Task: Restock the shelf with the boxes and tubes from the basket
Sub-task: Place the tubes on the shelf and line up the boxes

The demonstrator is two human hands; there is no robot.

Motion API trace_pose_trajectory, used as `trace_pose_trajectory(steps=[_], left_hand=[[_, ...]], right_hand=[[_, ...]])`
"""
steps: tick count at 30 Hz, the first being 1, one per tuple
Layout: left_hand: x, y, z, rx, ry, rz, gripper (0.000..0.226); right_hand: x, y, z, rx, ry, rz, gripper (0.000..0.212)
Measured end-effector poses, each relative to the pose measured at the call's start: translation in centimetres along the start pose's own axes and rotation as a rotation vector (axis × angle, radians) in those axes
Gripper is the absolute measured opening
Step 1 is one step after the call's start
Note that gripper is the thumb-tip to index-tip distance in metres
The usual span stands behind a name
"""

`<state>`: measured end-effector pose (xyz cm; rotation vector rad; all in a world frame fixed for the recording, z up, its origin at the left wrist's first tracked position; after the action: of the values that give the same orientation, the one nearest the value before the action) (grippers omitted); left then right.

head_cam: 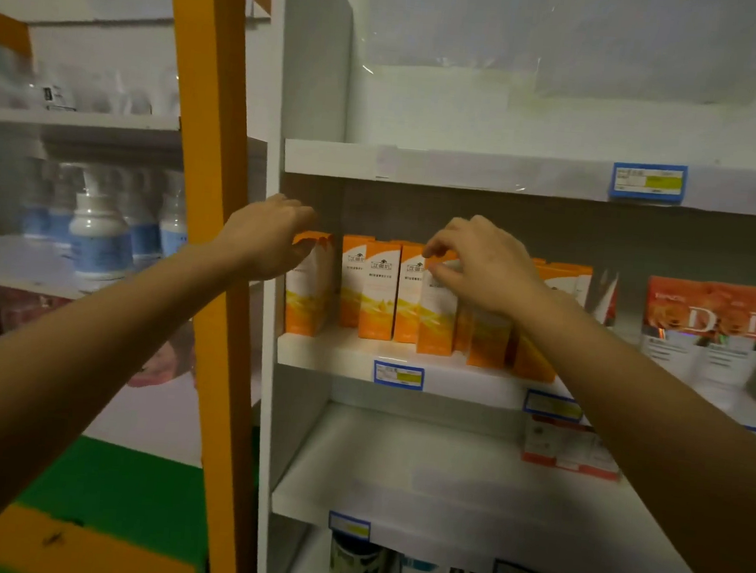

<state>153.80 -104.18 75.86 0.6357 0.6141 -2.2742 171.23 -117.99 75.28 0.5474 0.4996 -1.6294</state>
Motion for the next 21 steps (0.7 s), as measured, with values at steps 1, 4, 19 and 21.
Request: trace_pose_trajectory(steps=[1, 4, 19, 21], left_hand=[[-0.6, -0.2, -0.1, 0.003, -0.013, -0.012, 0.033], [-2.3, -0.8, -0.8, 0.048, -0.060, -0.036, 0.032], [-10.1, -0.4, -6.3, 0.367, -0.436, -0.171, 0.036], [-11.0, -0.6, -6.7, 0.346, -0.436, -0.191, 0.035]], right_hand=[[-0.6, -0.5, -0.5, 0.011, -0.013, -0.003, 0.030], [-2.5, -1.6, -2.1, 0.060, -0.046, -0.009, 0.034], [-7.7, -2.5, -6.5, 0.306, -0.159, -0.067, 0.040], [-7.9, -2.6, -6.7, 0.318, -0.129, -0.061, 0.037]])
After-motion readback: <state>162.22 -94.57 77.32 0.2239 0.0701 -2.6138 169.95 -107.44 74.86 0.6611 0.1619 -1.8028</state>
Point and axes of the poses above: each hand's wrist, its own x-axis away from the middle knuckle, its own z-axis out of the back of the hand, y = z × x, the point moved 3 cm from there along -x, towards the middle knuckle, and after that the axes turned 9 degrees about -x, right-handed, at the moved point
